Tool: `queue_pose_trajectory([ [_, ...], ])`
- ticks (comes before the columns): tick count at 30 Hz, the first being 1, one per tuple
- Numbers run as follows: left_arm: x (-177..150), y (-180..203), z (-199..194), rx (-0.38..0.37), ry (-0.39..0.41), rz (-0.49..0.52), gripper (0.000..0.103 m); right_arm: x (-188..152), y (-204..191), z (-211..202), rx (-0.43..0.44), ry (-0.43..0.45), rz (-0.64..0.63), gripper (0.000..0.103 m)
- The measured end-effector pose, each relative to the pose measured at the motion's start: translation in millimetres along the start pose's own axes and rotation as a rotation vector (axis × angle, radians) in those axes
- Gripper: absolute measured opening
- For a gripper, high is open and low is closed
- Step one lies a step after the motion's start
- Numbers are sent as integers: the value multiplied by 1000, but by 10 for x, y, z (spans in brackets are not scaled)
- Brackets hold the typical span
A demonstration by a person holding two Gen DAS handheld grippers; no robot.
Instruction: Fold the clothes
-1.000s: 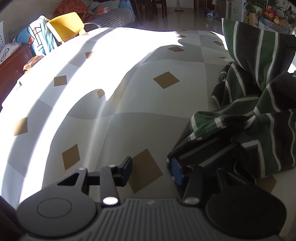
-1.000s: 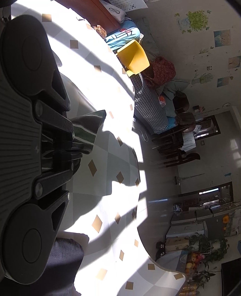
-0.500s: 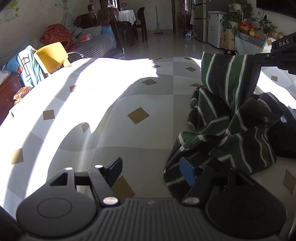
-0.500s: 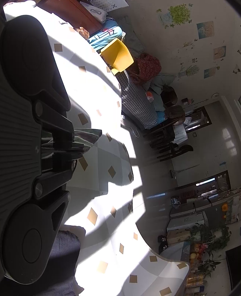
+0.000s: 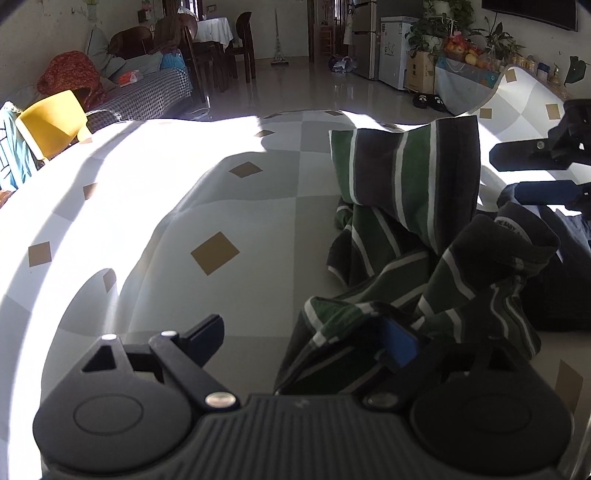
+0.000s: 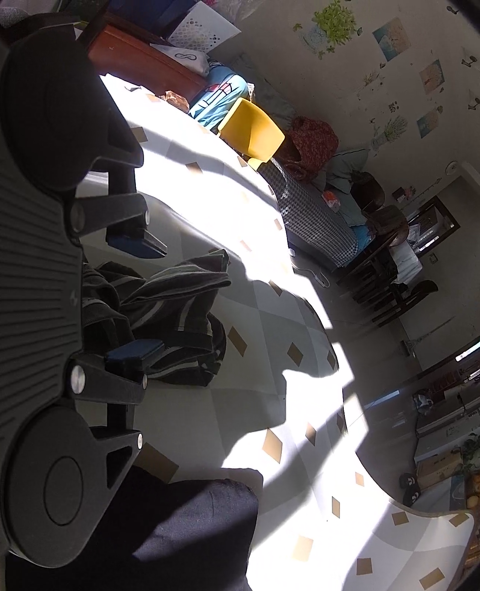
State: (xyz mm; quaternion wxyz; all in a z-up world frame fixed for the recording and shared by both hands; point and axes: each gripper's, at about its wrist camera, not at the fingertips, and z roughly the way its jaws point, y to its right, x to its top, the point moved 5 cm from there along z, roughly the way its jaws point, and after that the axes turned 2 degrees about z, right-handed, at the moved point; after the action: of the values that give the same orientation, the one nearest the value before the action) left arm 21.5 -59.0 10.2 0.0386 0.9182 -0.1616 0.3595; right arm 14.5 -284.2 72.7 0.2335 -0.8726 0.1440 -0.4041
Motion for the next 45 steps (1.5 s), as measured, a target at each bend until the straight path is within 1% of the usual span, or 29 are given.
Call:
queue_pose_trajectory([
  [3, 2, -79, 32, -37, -17, -99, 97, -84, 4, 10, 23, -26, 6, 49],
  [5, -22, -142, 18, -89, -26, -180, 99, -137, -14, 47, 28, -47, 0, 50],
  [7, -26, -143, 45, -127, -36, -213, 100, -184, -28, 91, 24, -66, -13, 50],
  [8, -26, -123, 72, -127, -43, -210, 101, -201, -25, 116, 15, -75, -18, 50],
  [13, -23, 2, 220, -52, -58, -138, 100, -284, -13, 242, -29, -116, -43, 50],
  [15, -22, 15, 255, -57, -65, -142, 96, -317, -8, 291, -47, -132, -53, 50],
  [17, -23, 26, 279, -51, -74, -135, 85, -349, -2, 341, -65, -149, -63, 50],
  [18, -34, 29, 293, -41, -81, -129, 82, -366, 0, 365, -74, -157, -68, 49],
  [19, -46, 33, 307, -32, -88, -123, 77, -382, 3, 390, -83, -165, -73, 41],
  [20, -65, 24, 321, -27, -98, -128, 70, -396, 2, 405, -92, -171, -82, 30],
  [22, -110, -8, 340, -20, -116, -151, 62, -419, -11, 410, -114, -174, -114, 20],
  [25, -180, -59, 334, 15, -124, -164, 61, -446, -40, 413, -146, -175, -162, 12],
  [27, -216, -87, 311, 43, -124, -157, 61, -454, -43, 410, -159, -173, -176, 11],
  [30, -271, -175, 282, 60, -134, -179, 61, -456, -15, 418, -162, -183, -155, 11],
  [31, -292, -206, 273, 84, -143, -179, 61, -463, -6, 425, -162, -190, -147, 11],
  [32, -317, -232, 262, 92, -147, -177, 61, -481, 2, 437, -160, -199, -139, 11],
  [37, -411, -291, 173, 99, -152, -169, 61, -573, 33, 502, -154, -245, -105, 11],
  [41, -480, -303, 102, 103, -165, -168, 63, -679, -16, 577, -174, -264, -144, 12],
  [45, -577, -305, 14, 104, -178, -171, 65, -743, -89, 614, -168, -277, -181, 13],
])
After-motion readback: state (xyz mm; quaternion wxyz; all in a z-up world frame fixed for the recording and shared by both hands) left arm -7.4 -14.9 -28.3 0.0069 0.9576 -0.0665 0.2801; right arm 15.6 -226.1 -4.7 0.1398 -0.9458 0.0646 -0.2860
